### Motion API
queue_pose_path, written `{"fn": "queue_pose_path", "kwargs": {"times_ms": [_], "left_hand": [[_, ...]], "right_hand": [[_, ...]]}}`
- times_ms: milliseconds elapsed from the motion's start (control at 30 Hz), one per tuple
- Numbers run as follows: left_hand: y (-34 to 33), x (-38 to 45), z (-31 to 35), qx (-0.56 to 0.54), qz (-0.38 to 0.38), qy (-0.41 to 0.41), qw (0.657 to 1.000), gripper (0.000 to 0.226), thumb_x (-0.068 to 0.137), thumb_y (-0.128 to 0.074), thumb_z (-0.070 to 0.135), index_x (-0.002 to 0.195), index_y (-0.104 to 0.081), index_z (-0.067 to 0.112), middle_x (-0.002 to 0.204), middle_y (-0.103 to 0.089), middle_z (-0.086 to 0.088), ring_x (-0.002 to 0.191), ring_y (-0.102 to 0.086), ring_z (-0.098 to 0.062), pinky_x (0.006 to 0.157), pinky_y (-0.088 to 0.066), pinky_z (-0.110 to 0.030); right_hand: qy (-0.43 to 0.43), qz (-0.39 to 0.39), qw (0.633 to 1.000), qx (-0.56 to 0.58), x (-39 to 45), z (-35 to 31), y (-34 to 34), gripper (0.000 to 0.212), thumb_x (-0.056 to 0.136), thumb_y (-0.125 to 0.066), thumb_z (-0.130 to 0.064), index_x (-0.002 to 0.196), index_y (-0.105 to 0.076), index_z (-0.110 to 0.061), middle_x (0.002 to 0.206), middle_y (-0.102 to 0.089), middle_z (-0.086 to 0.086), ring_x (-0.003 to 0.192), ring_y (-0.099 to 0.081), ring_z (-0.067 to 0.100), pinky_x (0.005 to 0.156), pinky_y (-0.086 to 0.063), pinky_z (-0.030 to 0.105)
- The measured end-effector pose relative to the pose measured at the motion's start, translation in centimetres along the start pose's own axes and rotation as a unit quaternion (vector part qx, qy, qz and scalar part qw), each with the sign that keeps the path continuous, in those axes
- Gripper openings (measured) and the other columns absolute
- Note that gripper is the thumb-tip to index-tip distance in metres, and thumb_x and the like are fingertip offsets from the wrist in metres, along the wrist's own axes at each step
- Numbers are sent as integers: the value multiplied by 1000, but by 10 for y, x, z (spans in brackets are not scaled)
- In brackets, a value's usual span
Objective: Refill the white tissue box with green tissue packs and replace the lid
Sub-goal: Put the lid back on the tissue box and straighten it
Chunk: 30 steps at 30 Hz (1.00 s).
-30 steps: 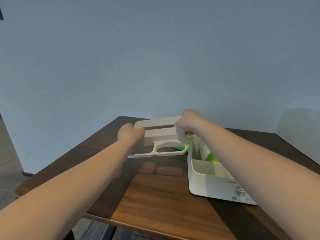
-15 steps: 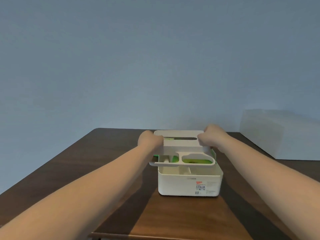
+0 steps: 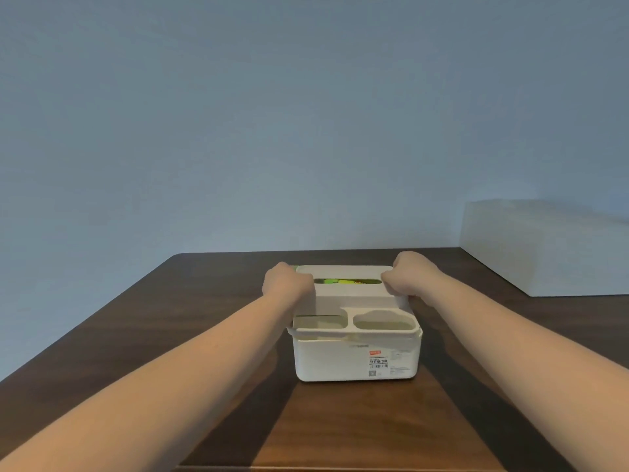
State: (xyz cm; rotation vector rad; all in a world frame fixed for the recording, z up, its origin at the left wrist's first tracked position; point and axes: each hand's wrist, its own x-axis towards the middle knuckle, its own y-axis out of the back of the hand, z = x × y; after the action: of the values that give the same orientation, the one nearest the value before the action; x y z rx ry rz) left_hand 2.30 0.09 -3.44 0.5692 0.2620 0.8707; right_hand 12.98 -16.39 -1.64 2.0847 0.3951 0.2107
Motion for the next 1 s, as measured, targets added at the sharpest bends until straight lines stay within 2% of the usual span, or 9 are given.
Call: {"fn": "queue_pose_path", "kwargs": {"times_ms": [133, 233, 367, 567, 667, 733, 800, 900, 1000], "left_hand": [[-2, 3, -5, -13, 26, 7, 1000, 48, 88, -49, 27, 127, -54, 0, 123, -63, -20, 112, -61, -37, 89, -51, -40], [-7, 7, -7, -38, 27, 25, 999, 42, 88, -46, 18, 125, -53, -1, 123, -63, -20, 112, -61, -37, 95, -52, -44], [-16, 8, -7, -52, -25, 22, 998, 46, 88, -39, 3, 133, -45, 3, 114, -61, -16, 97, -58, -32, 74, -47, -31], [-16, 22, -7, 65, -65, -22, 996, 49, 91, -37, -6, 138, -48, 6, 132, -55, -9, 78, -52, -21, 53, -42, -18], [-14, 31, -6, 107, -57, -25, 992, 24, 92, -44, -2, 100, -66, 3, 105, -50, 1, 92, -38, -14, 81, -46, -23], [-12, 29, -3, 104, -39, -10, 994, 36, 92, -46, -1, 123, -64, 2, 120, -53, 0, 91, -40, -15, 90, -48, -25], [-15, 34, -3, 107, -44, -14, 993, 48, 92, -40, -4, 137, -53, 7, 119, -56, -2, 72, -51, -21, 67, -52, -18], [-16, 32, -5, 49, -41, -8, 998, 57, 90, -31, -5, 140, -48, 19, 95, -59, -8, 41, -51, -17, 42, -37, -25], [-16, 25, -9, -47, -38, -1, 998, 51, 92, -34, -2, 136, -52, 13, 116, -65, -17, 88, -72, -32, 56, -47, -29]], "right_hand": [[-3, -7, 1000, -22, 2, -1, -1, 13, 81, -54, -7, 68, -51, -8, 70, -51, 8, 62, -49, 26, 48, -35, 24], [4, 3, 999, -33, 6, 1, -4, 15, 84, -55, -6, 98, -61, -5, 82, -57, 8, 74, -54, 26, 53, -38, 25], [0, 2, 1000, -23, 15, 6, -12, 38, 87, -54, -3, 124, -56, -6, 111, -63, 11, 86, -53, 26, 70, -43, 29], [-23, -10, 999, -38, 25, 5, -15, 13, 84, -52, 2, 72, -53, -3, 69, -50, 7, 61, -47, 20, 51, -37, 26], [-31, -23, 998, -58, 27, 3, -15, 27, 86, -49, 2, 60, -45, -7, 62, -45, 7, 53, -39, 17, 46, -31, 25], [-21, -22, 997, -70, 30, 4, -16, 24, 87, -48, 0, 64, -48, -5, 70, -51, 9, 54, -41, 17, 47, -32, 26], [-8, -19, 996, -84, 31, 4, -17, 10, 88, -48, -1, 84, -57, -2, 88, -57, 12, 62, -47, 19, 53, -37, 26], [-11, -20, 998, -66, 34, 6, -20, 31, 89, -47, 0, 117, -59, -1, 103, -60, 14, 84, -53, 27, 65, -40, 28], [-11, -8, 999, -52, 33, 6, -23, 41, 88, -46, 1, 127, -56, -4, 124, -61, 13, 108, -59, 30, 77, -45, 29]]}}
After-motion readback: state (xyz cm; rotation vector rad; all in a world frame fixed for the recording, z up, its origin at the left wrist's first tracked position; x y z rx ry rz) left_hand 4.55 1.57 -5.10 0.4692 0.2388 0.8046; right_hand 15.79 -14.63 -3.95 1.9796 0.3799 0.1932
